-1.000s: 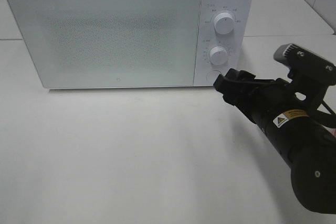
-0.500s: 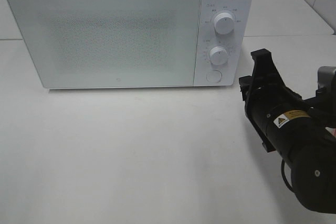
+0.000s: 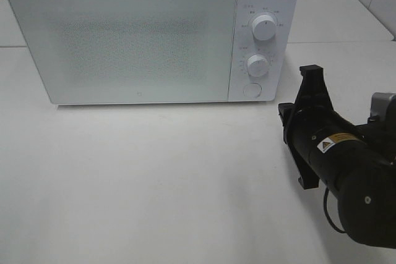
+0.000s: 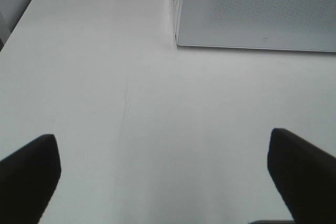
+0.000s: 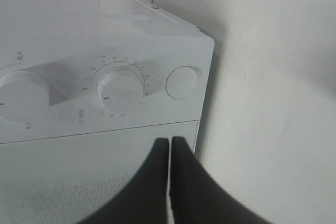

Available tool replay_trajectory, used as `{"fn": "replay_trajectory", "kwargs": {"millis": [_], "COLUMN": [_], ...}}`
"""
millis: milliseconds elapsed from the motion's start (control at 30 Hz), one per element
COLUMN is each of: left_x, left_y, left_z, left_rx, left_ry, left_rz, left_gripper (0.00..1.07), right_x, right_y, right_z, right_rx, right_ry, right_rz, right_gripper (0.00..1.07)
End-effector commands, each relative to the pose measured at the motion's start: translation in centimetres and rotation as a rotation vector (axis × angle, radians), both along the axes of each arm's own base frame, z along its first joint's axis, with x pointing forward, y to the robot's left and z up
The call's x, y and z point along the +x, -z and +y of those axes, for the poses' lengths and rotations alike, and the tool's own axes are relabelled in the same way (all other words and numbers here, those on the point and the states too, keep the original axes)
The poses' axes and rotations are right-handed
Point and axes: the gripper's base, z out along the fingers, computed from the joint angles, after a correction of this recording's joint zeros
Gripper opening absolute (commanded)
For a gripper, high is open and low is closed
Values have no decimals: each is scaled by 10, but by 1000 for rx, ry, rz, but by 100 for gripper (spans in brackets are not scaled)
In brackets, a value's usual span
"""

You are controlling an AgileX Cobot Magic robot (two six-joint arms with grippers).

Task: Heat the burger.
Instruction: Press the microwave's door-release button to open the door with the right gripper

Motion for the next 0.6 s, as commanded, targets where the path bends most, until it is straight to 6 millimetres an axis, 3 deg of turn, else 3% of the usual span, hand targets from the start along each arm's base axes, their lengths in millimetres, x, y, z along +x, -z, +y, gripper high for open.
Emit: {"fn": "replay_trajectory", "kwargs": {"millis": [33, 300, 367, 600], "left_x": [-3, -3, -3, -3], "left_y": [-1, -1, -1, -1], "left_z": [-1, -1, -1, -1], "left_rx": [-5, -5, -5, -5], "left_ry": [0, 0, 0, 0], "left_rz": [-35, -35, -35, -35], "left_gripper": [100, 100, 100, 100], "right_x": [5, 23, 38, 60], "right_y": [4, 14, 19, 24], "right_z": [6, 10, 10, 13], "right_rx": [3, 13, 13, 48], "right_ry": [0, 20, 28, 34], "right_rz": [5, 13, 35, 71], "right_gripper": [0, 0, 0, 0]}}
